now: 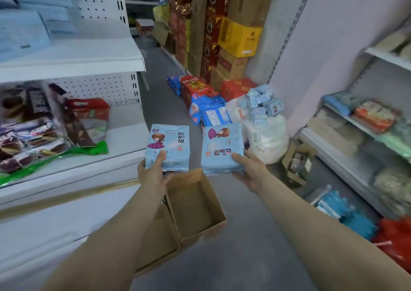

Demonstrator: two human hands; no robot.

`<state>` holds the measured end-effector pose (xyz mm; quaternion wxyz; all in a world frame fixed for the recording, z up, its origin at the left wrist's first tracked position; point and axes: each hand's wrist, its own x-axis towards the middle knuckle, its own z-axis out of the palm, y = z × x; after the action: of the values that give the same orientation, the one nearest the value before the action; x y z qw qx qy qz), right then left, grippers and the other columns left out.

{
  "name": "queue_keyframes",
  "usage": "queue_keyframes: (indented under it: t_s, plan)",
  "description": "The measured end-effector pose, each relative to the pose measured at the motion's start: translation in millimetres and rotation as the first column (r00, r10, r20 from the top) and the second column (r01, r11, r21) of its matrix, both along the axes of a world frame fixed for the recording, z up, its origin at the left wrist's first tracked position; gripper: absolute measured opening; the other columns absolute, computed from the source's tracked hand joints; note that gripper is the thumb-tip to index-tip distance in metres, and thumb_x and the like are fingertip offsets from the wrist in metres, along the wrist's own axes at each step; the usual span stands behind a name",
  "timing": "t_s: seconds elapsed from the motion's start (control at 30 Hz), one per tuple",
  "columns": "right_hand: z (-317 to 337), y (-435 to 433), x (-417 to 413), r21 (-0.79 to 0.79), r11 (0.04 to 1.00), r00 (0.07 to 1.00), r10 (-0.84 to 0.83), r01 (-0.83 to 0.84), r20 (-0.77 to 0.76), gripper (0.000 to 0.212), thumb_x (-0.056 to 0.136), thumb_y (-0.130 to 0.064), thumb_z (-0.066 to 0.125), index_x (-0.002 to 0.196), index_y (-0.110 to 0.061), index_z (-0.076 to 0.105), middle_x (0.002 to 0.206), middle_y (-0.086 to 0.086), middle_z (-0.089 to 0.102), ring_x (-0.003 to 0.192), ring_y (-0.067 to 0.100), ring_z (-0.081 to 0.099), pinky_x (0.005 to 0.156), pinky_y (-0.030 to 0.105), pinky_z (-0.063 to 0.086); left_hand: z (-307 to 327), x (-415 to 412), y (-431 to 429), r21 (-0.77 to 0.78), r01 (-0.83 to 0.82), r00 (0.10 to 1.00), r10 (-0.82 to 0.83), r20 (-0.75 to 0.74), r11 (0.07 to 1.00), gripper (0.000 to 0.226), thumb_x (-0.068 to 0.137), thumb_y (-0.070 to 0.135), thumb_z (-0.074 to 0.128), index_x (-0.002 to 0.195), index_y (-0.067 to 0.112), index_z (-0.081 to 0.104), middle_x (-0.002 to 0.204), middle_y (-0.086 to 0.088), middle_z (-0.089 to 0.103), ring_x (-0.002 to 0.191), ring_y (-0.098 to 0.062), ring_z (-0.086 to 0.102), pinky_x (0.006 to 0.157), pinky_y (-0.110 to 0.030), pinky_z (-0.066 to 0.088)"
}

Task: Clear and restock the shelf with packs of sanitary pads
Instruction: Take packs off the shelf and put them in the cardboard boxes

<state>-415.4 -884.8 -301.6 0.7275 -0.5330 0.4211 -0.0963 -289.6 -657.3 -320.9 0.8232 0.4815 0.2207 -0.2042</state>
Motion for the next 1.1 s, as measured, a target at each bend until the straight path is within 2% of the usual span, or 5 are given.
queue_keyframes:
  t_s: [0.17, 0.43, 0.63, 0.8, 1.1]
  plan:
    - [-34, -47, 45, 0.051, 0.999, 0.996, 0.021, -0.017, -0.084, 0.059, 0.080, -0.023, 0.083, 0.135, -0.031, 0.061, 0.121, 0.000, 0.071, 0.112, 0.022, 0.066, 0.080, 0.036, 0.059, -37, 32, -35, 0.071, 0.000, 1.000, 0.000, -0.002, 0.998, 0.031, 0.082, 0.016, 0.081, 0.106, 0.022, 0.063, 0.109, -0.006, 0.073, 0.099, -0.028, 0.071, 0.083, -0.054, 0.059]
    - [-116, -115, 126, 0.140, 0.967, 0.954, 0.236, -0.212, -0.184, 0.043, 0.090, -0.019, 0.074, 0.131, -0.024, 0.062, 0.121, 0.004, 0.072, 0.108, 0.021, 0.068, 0.081, 0.033, 0.059, -113, 74, -88, 0.154, -0.135, 0.983, 0.151, -0.101, 0.979, 0.068, 0.076, 0.018, 0.086, 0.132, 0.017, 0.047, 0.122, -0.008, 0.066, 0.104, -0.028, 0.069, 0.088, -0.056, 0.057]
    - [-175, -149, 161, 0.183, 0.939, 0.891, 0.336, -0.291, -0.304, 0.037, 0.094, -0.018, 0.070, 0.129, -0.019, 0.060, 0.104, -0.002, 0.070, 0.088, 0.012, 0.067, 0.053, 0.019, 0.054, -174, 86, -124, 0.210, -0.179, 0.941, 0.229, -0.247, 0.961, 0.064, 0.081, 0.016, 0.081, 0.130, 0.022, 0.041, 0.111, -0.007, 0.065, 0.098, -0.026, 0.069, 0.089, -0.053, 0.057]
    - [-250, -167, 175, 0.253, 0.933, 0.856, 0.340, -0.256, -0.390, 0.044, 0.092, -0.021, 0.073, 0.134, -0.021, 0.058, 0.120, 0.005, 0.071, 0.096, 0.017, 0.070, 0.066, 0.025, 0.057, -246, 92, -139, 0.275, -0.193, 0.898, 0.283, -0.337, 0.942, 0.068, 0.078, 0.018, 0.083, 0.135, 0.017, 0.047, 0.120, -0.008, 0.067, 0.101, -0.028, 0.069, 0.089, -0.056, 0.056]
    - [-421, -170, 201, 0.280, 0.941, 0.853, 0.300, -0.191, -0.427, 0.035, 0.087, -0.022, 0.077, 0.119, -0.030, 0.065, 0.111, -0.001, 0.074, 0.103, 0.020, 0.070, 0.093, 0.040, 0.058, -414, 122, -156, 0.281, -0.078, 0.899, 0.189, -0.394, 0.957, 0.073, 0.071, 0.028, 0.088, 0.132, 0.014, 0.051, 0.120, -0.009, 0.068, 0.107, -0.030, 0.069, 0.087, -0.054, 0.058]
